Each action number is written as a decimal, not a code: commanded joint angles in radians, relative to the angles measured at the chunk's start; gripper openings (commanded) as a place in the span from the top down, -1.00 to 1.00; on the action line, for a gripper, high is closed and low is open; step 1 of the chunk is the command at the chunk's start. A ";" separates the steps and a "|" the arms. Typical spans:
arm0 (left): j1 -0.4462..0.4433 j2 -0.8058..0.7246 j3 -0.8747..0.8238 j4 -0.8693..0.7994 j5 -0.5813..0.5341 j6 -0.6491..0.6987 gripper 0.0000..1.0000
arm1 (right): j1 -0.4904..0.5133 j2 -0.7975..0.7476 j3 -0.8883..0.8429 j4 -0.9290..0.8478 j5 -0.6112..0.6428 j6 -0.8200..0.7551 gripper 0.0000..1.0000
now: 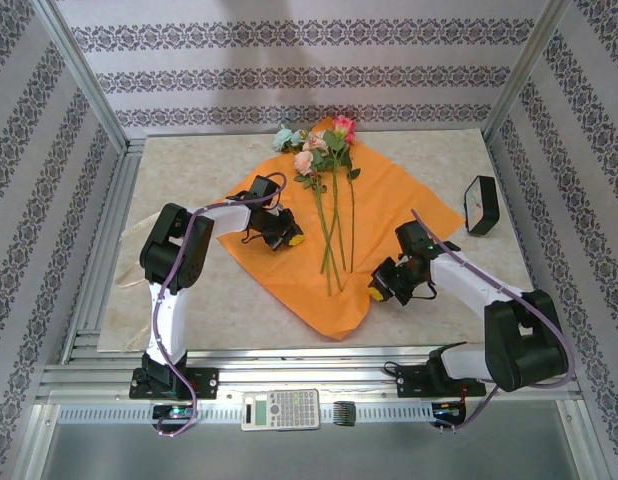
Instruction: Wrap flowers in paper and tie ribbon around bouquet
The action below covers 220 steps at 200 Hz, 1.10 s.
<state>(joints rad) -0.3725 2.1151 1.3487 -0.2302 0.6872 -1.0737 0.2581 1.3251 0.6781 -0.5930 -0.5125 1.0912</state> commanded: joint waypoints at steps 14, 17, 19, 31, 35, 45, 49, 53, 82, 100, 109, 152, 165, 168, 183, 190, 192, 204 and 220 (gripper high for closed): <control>-0.011 -0.123 0.037 -0.129 -0.147 0.091 0.74 | -0.005 -0.043 0.041 -0.012 -0.009 0.122 1.00; -0.011 -0.137 0.039 -0.143 -0.157 0.101 0.68 | -0.008 -0.044 0.041 -0.011 -0.011 0.132 1.00; -0.011 -0.148 0.039 -0.151 -0.163 0.108 0.64 | -0.010 -0.043 0.042 -0.009 -0.012 0.139 1.00; -0.013 -0.206 0.032 -0.202 -0.188 0.146 0.47 | -0.018 -0.042 0.041 0.004 -0.021 0.176 1.00; -0.013 -0.225 0.027 -0.219 -0.193 0.160 0.42 | -0.020 -0.041 0.043 0.007 -0.023 0.188 1.00; -0.017 -0.278 0.000 -0.256 -0.198 0.199 0.31 | -0.030 -0.035 0.047 0.004 -0.024 0.209 1.00; -0.021 -0.300 -0.011 -0.272 -0.199 0.219 0.26 | -0.033 -0.034 0.046 0.004 -0.024 0.217 1.00; -0.025 -0.323 -0.022 -0.290 -0.198 0.242 0.21 | -0.037 -0.035 0.047 0.005 -0.024 0.225 1.00; -0.078 -0.475 -0.146 -0.459 -0.158 0.312 -0.11 | -0.058 -0.043 0.040 0.013 -0.020 0.282 1.00; -0.091 -0.590 -0.330 -0.442 -0.072 0.133 -0.12 | -0.056 -0.049 0.037 0.018 -0.017 0.309 1.00; -0.102 -0.661 -0.417 -0.405 -0.071 0.030 -0.13 | -0.055 -0.049 0.037 0.019 -0.018 0.318 1.00; -0.176 -0.707 -0.607 0.001 -0.079 -0.392 -0.35 | -0.054 -0.086 0.005 0.016 -0.023 0.371 1.00; -0.207 -0.650 -0.610 0.090 -0.090 -0.463 -0.30 | -0.053 -0.090 0.001 0.012 -0.026 0.374 1.00; -0.215 -0.637 -0.611 0.112 -0.092 -0.480 -0.29 | -0.053 -0.089 0.001 0.012 -0.026 0.375 1.00; -0.252 -0.575 -0.624 0.228 -0.103 -0.572 -0.18 | -0.054 -0.084 0.000 0.017 -0.031 0.373 1.00; -0.266 -0.551 -0.627 0.273 -0.112 -0.603 -0.13 | -0.055 -0.080 0.001 0.018 -0.034 0.373 1.00; -0.270 -0.544 -0.626 0.283 -0.115 -0.612 -0.12 | -0.054 -0.080 0.001 0.017 -0.034 0.372 1.00; -0.287 -0.504 -0.618 0.338 -0.113 -0.645 -0.03 | -0.054 -0.079 0.003 0.017 -0.034 0.371 1.00; -0.296 -0.483 -0.595 0.329 -0.116 -0.651 0.13 | -0.059 -0.081 0.003 0.014 -0.035 0.367 1.00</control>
<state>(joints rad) -0.6460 1.6035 0.7288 -0.0330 0.5938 -1.5921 0.2066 1.2480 0.6956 -0.5735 -0.5331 1.4448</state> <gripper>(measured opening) 0.493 0.051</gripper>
